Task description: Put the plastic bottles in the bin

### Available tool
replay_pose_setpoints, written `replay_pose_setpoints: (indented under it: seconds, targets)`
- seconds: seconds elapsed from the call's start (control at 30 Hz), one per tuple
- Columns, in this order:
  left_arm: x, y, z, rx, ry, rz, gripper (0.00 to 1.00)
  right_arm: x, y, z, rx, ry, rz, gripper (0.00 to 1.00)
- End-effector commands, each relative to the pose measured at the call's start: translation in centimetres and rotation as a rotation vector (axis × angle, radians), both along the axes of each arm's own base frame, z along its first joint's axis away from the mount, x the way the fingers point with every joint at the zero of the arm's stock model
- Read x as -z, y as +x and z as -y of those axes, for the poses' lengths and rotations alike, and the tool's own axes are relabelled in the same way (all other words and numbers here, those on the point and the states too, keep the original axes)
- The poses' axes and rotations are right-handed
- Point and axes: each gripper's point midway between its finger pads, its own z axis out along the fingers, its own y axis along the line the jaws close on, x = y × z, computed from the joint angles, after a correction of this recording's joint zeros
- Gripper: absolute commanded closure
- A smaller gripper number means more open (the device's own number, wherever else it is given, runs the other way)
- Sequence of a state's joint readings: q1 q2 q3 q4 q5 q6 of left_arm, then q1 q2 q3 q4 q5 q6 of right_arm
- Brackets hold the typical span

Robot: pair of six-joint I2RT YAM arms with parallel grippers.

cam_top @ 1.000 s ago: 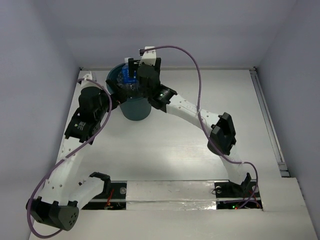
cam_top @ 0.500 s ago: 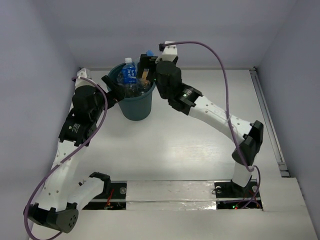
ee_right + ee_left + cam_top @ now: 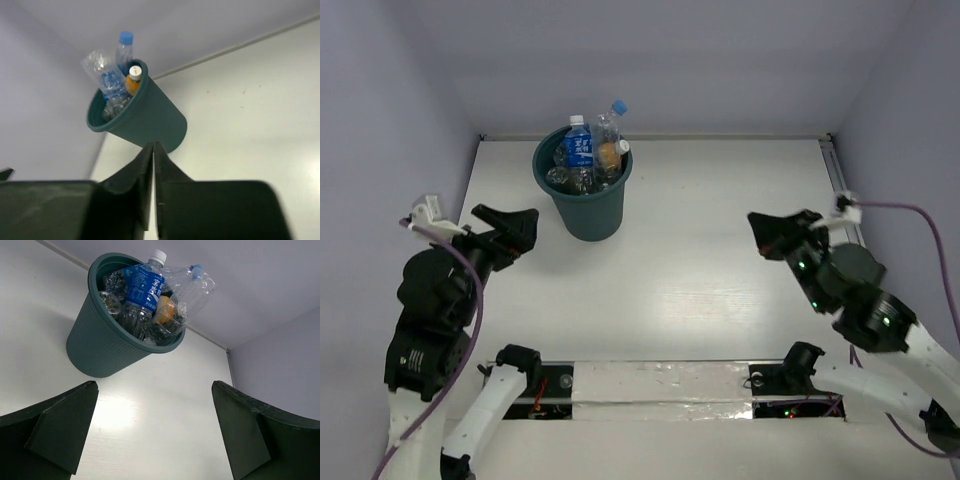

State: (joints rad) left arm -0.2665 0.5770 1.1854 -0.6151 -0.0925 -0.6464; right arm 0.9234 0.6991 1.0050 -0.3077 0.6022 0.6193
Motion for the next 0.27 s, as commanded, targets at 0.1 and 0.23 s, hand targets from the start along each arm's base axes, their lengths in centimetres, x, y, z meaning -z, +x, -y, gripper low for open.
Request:
replay_pose_setpoints:
  seconds: [0.1, 0.23]
  targets:
    - [4.6, -1.4, -0.4, -0.016, -0.005, -0.122, 0.01, 8.3, -3.4, 3.5, 0.016, 0.035, -0.200, 0.36]
    - [5.9, -1.1, 0.1, 0.004, -0.019, -0.152, 0.01, 7.2, -3.4, 3.6, 0.021, 0.044, -0.192, 0.08]
